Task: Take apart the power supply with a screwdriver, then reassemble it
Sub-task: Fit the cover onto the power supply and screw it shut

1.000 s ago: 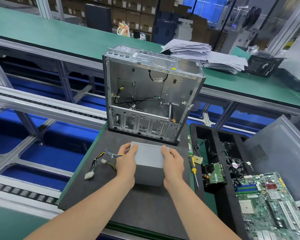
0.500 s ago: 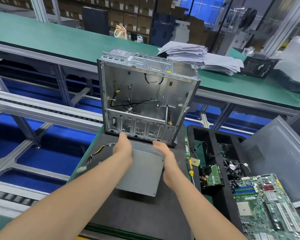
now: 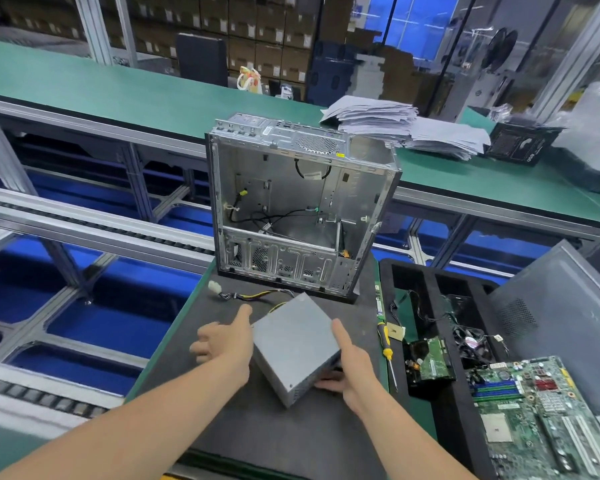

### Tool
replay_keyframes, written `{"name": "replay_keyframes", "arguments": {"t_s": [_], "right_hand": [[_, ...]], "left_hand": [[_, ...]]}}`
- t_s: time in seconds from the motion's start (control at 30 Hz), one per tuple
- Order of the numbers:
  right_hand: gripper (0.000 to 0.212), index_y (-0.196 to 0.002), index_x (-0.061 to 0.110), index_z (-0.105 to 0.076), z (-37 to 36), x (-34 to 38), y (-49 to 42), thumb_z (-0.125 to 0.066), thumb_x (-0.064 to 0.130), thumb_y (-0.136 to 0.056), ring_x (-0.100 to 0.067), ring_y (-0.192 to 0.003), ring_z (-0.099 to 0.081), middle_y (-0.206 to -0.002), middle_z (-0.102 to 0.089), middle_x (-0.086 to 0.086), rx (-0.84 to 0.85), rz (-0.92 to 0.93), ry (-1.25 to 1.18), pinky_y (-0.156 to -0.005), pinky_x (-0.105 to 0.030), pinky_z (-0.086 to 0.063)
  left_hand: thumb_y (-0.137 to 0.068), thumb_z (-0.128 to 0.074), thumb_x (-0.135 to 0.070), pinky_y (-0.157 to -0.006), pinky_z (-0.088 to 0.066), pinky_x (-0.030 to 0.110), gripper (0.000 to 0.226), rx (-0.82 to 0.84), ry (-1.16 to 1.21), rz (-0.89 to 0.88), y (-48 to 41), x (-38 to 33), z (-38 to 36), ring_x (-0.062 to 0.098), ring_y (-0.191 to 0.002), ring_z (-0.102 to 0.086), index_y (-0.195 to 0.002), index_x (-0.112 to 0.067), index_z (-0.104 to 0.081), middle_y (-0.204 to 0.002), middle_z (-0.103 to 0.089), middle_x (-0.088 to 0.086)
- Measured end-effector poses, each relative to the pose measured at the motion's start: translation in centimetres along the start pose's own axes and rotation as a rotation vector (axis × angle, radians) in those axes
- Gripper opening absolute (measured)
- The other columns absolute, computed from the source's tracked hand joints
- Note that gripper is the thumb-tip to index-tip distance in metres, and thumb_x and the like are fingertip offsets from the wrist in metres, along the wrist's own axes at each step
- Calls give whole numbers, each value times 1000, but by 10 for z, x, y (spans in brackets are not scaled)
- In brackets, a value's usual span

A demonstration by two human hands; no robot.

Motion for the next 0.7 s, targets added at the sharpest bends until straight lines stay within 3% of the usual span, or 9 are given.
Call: {"name": "replay_keyframes", "arguments": {"t_s": [0.07, 0.17, 0.23, 0.3, 0.4, 0.5, 0.6, 0.7], "right_hand": [[62, -112, 11, -67, -5, -2, 1, -83, 62, -80, -44, -94, -71, -109, -68, -20, 28, -33, -65, -64, -55, -64], [58, -114, 12, -64, -16, -4, 4, -85, 55, -81, -51, -97, -71, -117, -64, -22, 61, -73, -133, -71, -62, -63], [58, -119, 14, -63, -20, -9, 4, -86, 51, -81, -51, -94, -74, -120, -64, -21, 108, -95, -174, -78, -63, -63], [59, -123, 17, -63, -17, -9, 5, -85, 53, -81, -45, -97, -76, -120, -70, -21, 174, -124, -134, -85, -56, -63], [55, -120, 19, -69, -8, 0, 8, -83, 54, -80, -28, -100, -72, -111, -77, -13, 136, -72, 203, -84, -39, -57], [29, -106, 24, -75, -4, 21, 11, -83, 34, -80, -11, -95, -64, -115, -72, 0, -75, 258, 520, -77, -32, -50], [24, -112, 30, -69, -10, 48, 20, -78, 30, -89, -9, -109, -63, -117, -68, 9, -92, 564, 510, -91, -33, -50], [27, -123, 30, -68, -18, 74, 30, -72, 31, -96, 3, -111, -63, -117, -70, 18, -24, 739, 462, -95, -24, -48]], "left_hand": [[-71, -79, -70, -107, -44, 53, 101, 101, 78, 53, 1, 15, -4, 37, -127, -46, -141, -10, -38, -143, -40, 16], [-56, -88, -63, -76, -61, 45, 101, 487, 172, 152, 11, 23, -6, 30, -94, -69, -135, -17, -46, -116, -67, 12], [-58, -92, -49, -62, -62, 43, 89, 535, 136, 106, 4, 20, -3, 32, -92, -72, -129, -21, -45, -112, -69, 14], [-61, -94, -36, -52, -59, 42, 77, 549, 150, 108, -3, 15, 2, 32, -90, -72, -120, -28, -45, -112, -71, 15], [-59, -98, -26, -60, -61, 45, 81, 612, 146, 39, -13, 8, 10, 34, -89, -76, -126, -27, -52, -113, -73, 14], [-55, -100, -25, -70, -63, 44, 89, 612, 40, -190, -14, -4, 18, 28, -94, -76, -130, -28, -52, -119, -71, 5], [-45, -99, -35, -95, -57, 48, 93, 600, -106, -393, -7, -20, 20, 25, -105, -70, -127, -39, -55, -125, -66, -3], [-40, -97, -44, -96, -56, 42, 94, 574, -299, -623, 4, -33, 18, 20, -110, -64, -123, -52, -55, -121, -64, -7]]}}
Point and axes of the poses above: each hand's wrist, its own y-axis away from the middle knuckle, its own z-axis out of the back of the hand, x = y × z, the point moved 1 cm from there along -y, towards the middle knuckle
